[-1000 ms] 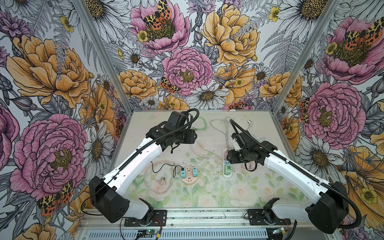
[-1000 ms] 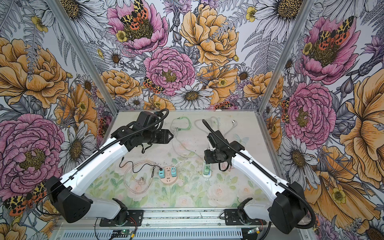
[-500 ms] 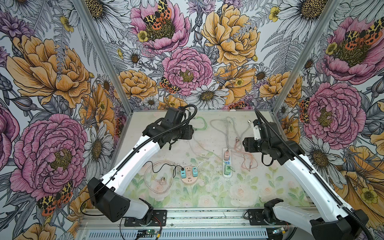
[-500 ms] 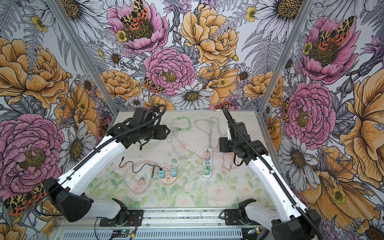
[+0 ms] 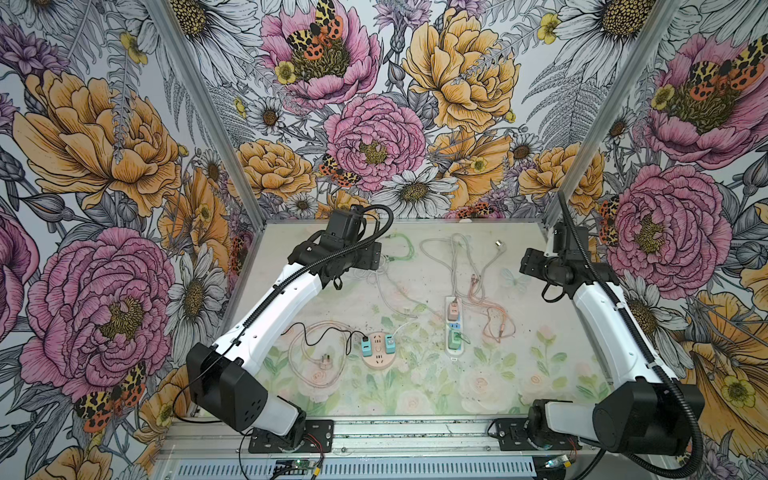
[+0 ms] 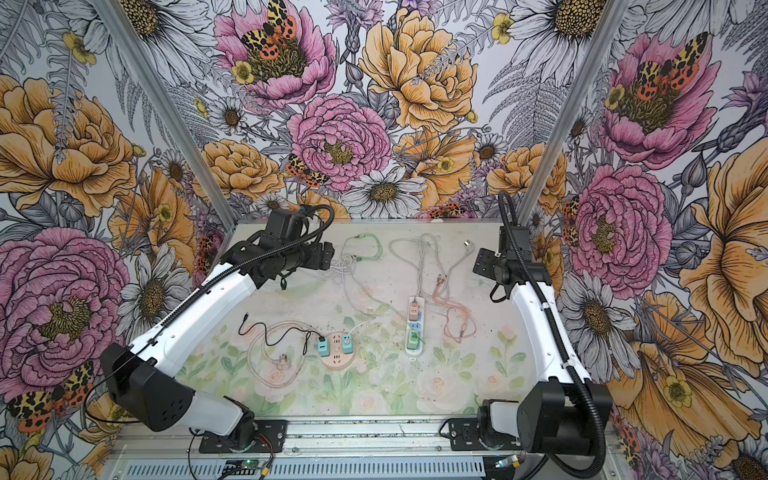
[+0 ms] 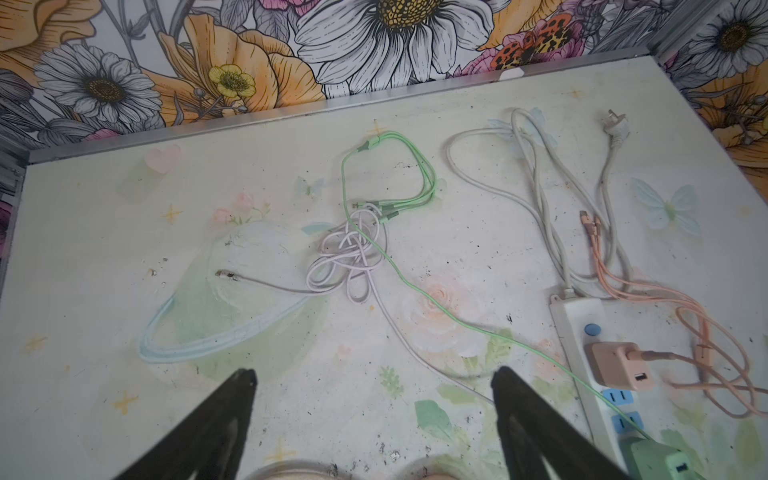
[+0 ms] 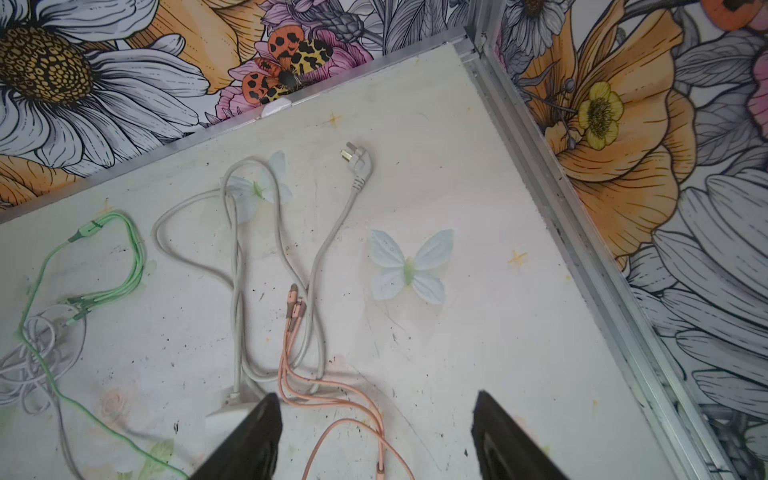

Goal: Insert the plug

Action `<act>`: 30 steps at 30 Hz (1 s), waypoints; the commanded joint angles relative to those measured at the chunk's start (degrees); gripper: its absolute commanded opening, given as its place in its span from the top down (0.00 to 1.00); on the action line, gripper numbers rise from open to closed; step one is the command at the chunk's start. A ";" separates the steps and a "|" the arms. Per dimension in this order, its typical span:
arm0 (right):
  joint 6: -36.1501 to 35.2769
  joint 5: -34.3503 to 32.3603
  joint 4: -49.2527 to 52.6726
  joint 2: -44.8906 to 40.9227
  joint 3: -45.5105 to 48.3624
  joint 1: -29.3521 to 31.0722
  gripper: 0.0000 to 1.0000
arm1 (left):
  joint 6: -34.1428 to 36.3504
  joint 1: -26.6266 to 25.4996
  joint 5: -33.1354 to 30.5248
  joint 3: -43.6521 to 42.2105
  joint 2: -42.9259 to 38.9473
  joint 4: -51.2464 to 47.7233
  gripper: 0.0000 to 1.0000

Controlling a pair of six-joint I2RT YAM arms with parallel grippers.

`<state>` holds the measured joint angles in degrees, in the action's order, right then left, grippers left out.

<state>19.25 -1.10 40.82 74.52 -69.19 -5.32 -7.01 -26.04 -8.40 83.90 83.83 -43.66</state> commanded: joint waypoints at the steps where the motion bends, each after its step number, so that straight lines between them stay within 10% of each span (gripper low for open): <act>1: -0.41 4.25 -7.04 0.52 -1.19 -2.35 0.25 | 0.72 5.06 -0.91 -3.22 -2.57 6.03 0.01; 14: -4.17 3.10 -31.60 1.20 12.43 -5.84 0.18 | -3.17 26.72 5.50 -23.18 -10.97 29.30 0.01; 30: -6.33 6.12 -72.54 2.25 38.57 -5.24 0.01 | 0.32 29.56 -5.54 -44.19 -14.59 51.56 0.01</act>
<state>13.80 3.60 -20.14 77.65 -30.02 -10.94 -8.38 3.25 -10.04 41.36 70.78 1.52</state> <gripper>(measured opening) 0.992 0.986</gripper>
